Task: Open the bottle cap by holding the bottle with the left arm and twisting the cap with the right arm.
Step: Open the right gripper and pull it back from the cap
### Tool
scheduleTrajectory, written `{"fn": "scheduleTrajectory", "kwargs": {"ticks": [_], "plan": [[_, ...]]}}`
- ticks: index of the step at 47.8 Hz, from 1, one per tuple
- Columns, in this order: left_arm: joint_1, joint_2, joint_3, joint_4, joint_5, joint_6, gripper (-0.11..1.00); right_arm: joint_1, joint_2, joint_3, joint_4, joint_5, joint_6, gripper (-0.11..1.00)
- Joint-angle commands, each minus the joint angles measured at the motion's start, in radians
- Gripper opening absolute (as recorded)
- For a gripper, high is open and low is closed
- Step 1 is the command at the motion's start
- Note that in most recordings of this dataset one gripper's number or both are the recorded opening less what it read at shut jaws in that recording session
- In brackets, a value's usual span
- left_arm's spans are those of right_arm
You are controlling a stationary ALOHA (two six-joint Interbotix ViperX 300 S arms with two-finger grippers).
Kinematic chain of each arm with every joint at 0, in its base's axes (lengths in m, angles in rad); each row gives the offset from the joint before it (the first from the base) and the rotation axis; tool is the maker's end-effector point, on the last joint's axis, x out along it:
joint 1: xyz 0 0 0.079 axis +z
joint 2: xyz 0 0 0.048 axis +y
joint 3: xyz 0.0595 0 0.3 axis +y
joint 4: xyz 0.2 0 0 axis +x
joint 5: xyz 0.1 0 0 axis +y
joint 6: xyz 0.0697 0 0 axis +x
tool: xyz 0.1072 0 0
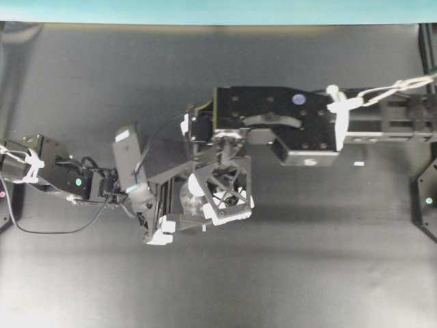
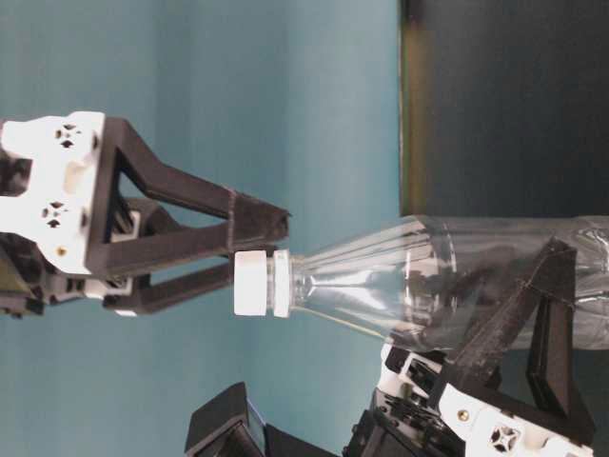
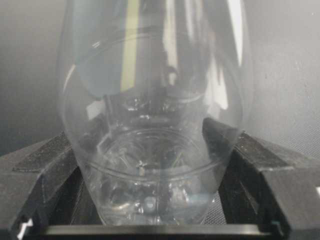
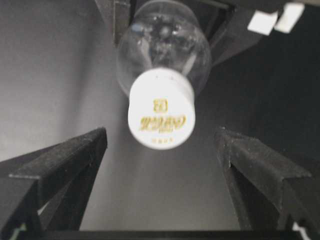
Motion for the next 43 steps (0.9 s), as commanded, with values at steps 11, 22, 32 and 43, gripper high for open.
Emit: {"fn": "scheduleTrajectory", "kwargs": {"ticks": [11,22,32,43], "plan": [[-0.002,0.006,-0.006,0.002,0.009,0.009,0.80,0.012,-0.147,0.098,0.000,-0.038,0.071,0.83],[-0.003,0.006,-0.011,0.003,0.008,0.006,0.80,0.011,-0.225,0.207,0.000,-0.103,0.150,0.83],[0.000,0.003,-0.028,0.002,0.009,-0.002,0.93,0.020,-0.253,0.247,0.000,-0.133,0.198,0.83],[0.000,0.002,-0.032,0.002,0.018,0.005,0.96,0.021,-0.273,0.252,0.000,-0.138,0.206,0.83]]}}
